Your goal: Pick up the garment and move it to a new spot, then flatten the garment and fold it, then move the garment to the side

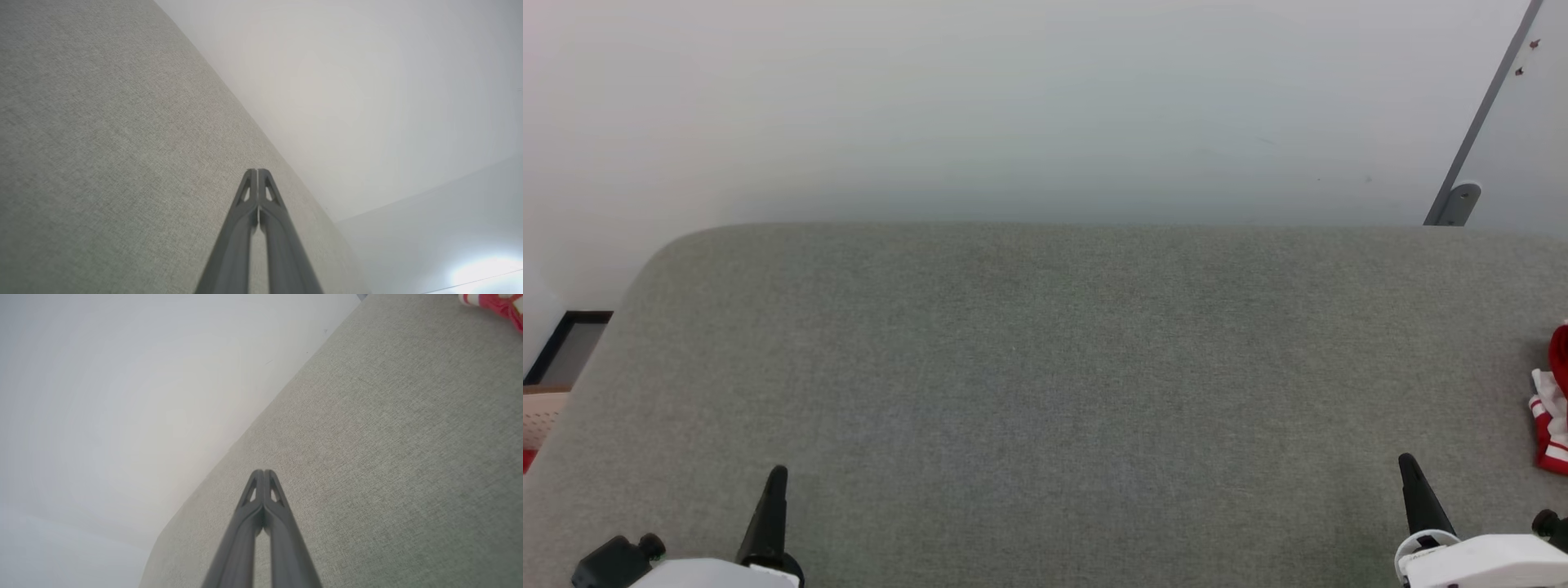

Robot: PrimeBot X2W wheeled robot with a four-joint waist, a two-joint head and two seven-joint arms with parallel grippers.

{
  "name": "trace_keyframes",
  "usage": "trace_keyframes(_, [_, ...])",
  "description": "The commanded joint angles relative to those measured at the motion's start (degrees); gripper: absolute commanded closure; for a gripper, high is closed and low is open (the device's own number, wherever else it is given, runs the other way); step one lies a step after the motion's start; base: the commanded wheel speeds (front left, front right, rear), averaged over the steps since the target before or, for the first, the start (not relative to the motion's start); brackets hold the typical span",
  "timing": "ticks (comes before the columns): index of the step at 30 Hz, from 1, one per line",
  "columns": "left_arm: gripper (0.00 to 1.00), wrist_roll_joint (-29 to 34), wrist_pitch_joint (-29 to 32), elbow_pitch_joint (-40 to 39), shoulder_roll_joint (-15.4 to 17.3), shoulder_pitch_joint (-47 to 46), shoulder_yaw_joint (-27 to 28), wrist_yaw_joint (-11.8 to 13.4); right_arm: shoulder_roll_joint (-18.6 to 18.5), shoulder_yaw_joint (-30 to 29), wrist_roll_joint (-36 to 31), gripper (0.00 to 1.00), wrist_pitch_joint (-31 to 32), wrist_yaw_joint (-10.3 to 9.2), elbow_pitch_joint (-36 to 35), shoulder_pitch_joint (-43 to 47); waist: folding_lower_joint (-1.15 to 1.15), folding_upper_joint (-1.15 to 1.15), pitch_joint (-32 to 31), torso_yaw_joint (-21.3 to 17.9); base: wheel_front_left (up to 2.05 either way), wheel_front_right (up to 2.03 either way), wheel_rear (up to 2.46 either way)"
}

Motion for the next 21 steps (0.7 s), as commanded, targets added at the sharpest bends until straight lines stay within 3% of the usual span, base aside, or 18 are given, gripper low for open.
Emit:
trace_keyframes(1, [1.00, -1.49, 0.37, -0.74, 0.06, -1.57, 0.58, 0.04, 0.03, -0.39, 1.98, 1.00, 0.47, -0.04, -0.97, -1.66, 0.00, 0.00, 0.07, -0.04, 0.00, 0.00, 0.00])
trace_keyframes(21, [1.00, -10.61, 3.56, -1.05, -2.83, -3.31, 1.79, 0.05, 0.59, -1.18, 14.27, 1.00, 3.62, -0.06, -2.60, -2.34, 0.00, 0.00, 0.85, -0.45, 0.00, 0.00, 0.00])
